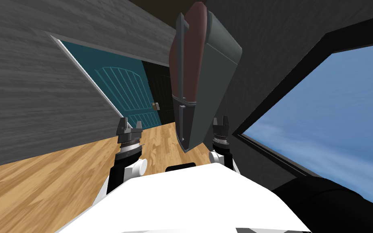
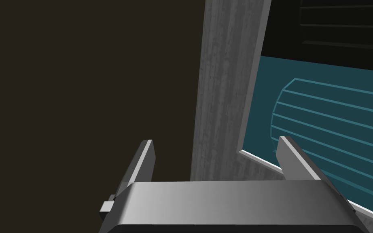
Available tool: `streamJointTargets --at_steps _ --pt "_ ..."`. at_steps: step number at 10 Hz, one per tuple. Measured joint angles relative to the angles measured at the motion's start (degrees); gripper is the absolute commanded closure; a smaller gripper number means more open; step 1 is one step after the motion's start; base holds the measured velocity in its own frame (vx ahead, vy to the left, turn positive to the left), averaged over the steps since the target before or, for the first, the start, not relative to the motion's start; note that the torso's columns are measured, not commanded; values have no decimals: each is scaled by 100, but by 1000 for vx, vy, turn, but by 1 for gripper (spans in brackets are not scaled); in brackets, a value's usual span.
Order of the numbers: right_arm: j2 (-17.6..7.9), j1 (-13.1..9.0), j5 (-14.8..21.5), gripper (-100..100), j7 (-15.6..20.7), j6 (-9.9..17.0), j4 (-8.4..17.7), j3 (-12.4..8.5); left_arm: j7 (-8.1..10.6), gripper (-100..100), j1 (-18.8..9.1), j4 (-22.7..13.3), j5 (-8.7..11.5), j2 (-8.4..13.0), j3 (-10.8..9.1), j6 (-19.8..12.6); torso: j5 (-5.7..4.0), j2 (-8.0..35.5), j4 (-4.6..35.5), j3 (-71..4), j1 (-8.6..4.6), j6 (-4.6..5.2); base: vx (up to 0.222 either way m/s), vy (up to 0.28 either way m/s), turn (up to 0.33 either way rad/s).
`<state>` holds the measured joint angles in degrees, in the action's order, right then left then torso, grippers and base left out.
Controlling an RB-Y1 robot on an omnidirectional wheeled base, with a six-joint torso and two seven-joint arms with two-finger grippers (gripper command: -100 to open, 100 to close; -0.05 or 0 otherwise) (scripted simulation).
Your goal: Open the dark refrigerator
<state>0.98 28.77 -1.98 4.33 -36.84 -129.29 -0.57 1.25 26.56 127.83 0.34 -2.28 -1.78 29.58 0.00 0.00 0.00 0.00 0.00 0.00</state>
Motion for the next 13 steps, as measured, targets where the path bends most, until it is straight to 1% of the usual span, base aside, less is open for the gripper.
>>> streamJointTargets --at_steps 1,2,9,10,11,13 --pt "0 0 0 0 0 0 0 0 0 0 0 0 0 0 0 0 0 232 235 -467 0 0 0 0 0" --pt "0 0 0 0 0 0 0 0 0 0 0 0 0 0 0 0 0 597 600 -1200 0 0 0 0 0" --pt "0 0 0 0 0 -1 -2 0 0 0 0 2 0 0 0 1 0 3539 3537 -7073 0 0 0 0 0" --pt "0 0 0 -100 0 -1 -2 0 0 0 0 2 0 0 0 1 0 3962 3960 -7919 0 0 13 9 7" --pt "-118 2 23 -100 11 10 -5 -24 0 0 0 0 0 0 0 0 1 4153 4149 -8315 2 0 16 17 10" --pt "-424 -9 106 -100 57 51 -8 -125 0 0 1 -1 0 0 0 0 1 4219 4221 -8453 5 0 20 28 12"
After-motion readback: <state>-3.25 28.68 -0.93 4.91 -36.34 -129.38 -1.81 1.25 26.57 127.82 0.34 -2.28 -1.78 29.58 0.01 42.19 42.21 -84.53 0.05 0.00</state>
